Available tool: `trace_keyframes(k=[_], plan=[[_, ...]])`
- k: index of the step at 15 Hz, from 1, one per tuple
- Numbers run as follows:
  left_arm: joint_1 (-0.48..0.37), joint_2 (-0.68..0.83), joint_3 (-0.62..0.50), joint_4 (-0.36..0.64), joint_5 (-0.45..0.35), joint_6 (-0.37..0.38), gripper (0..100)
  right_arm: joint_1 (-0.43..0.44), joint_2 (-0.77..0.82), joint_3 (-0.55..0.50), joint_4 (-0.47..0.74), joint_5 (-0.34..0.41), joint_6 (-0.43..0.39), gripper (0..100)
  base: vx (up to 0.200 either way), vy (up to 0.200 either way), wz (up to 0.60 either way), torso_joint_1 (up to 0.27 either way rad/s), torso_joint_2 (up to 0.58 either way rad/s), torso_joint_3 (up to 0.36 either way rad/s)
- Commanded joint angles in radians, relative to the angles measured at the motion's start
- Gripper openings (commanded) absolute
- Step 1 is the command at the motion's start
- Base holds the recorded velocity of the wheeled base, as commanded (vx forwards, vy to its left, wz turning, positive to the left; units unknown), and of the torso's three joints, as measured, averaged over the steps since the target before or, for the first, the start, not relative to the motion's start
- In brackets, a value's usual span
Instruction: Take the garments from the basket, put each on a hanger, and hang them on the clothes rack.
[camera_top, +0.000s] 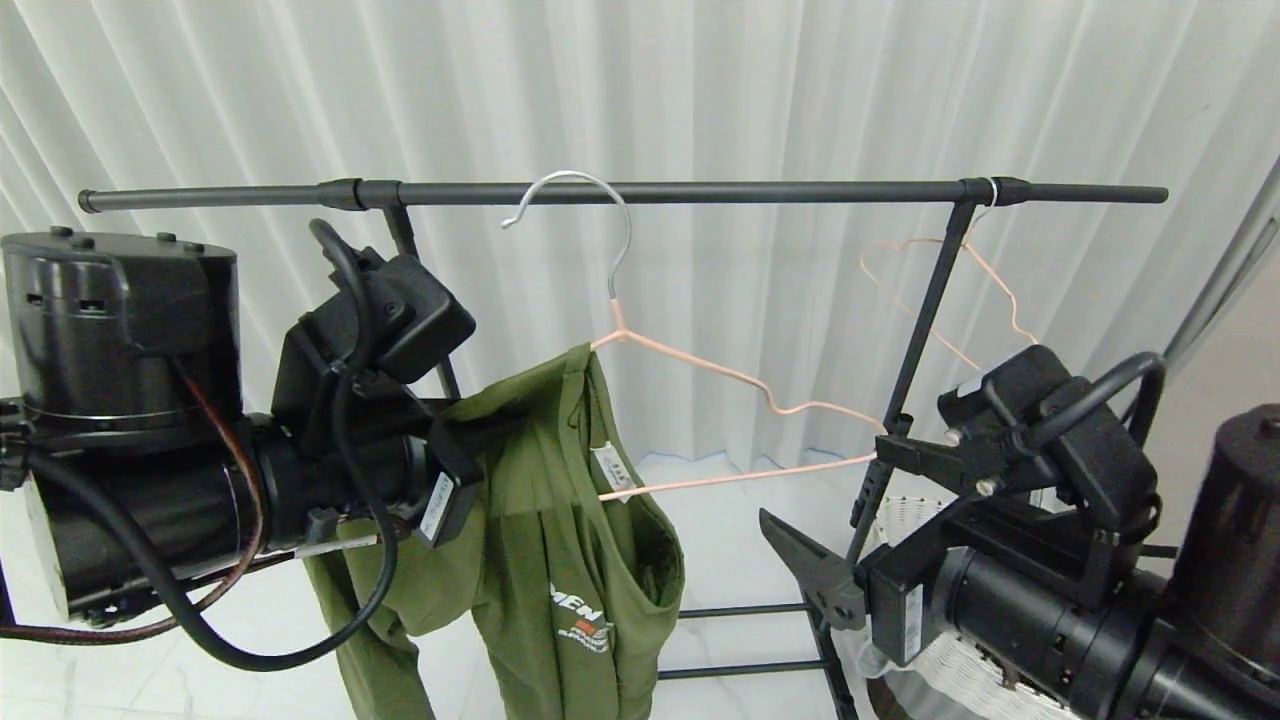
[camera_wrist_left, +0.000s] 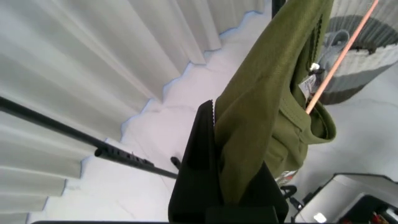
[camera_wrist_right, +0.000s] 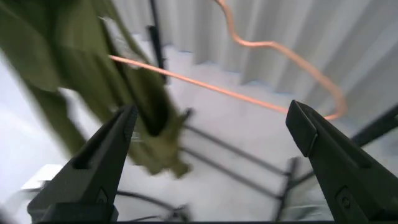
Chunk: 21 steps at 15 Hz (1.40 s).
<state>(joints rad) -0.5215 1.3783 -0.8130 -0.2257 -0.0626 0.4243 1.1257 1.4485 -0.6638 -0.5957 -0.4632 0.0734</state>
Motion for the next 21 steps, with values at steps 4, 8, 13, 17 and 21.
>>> trace_keyframes(k=[4,8,13,17,21], plan=[[-0.002,0.008,-0.038,-0.01,-0.002,-0.007,0,0.028,0.009,-0.062,0.08,0.061,0.181,100,0.0,0.0,0.0,0.0,0.0,0.0],[-0.014,0.007,-0.086,-0.01,-0.002,-0.073,0,0.046,0.141,-0.065,0.08,0.06,0.269,100,0.0,0.0,0.0,0.0,0.0,0.0],[-0.037,-0.013,-0.095,-0.01,-0.002,-0.076,0,-0.035,0.282,-0.135,0.065,0.038,0.344,100,0.0,0.0,0.0,0.0,0.0,0.0],[-0.048,-0.01,-0.106,-0.01,-0.005,-0.088,0,-0.104,0.363,-0.148,0.021,0.001,0.347,100,0.0,0.0,0.0,0.0,0.0,0.0],[-0.04,-0.008,-0.101,-0.01,0.004,-0.087,0,-0.139,0.397,-0.125,-0.001,-0.041,0.341,100,0.0,0.0,0.0,0.0,0.0,0.0]])
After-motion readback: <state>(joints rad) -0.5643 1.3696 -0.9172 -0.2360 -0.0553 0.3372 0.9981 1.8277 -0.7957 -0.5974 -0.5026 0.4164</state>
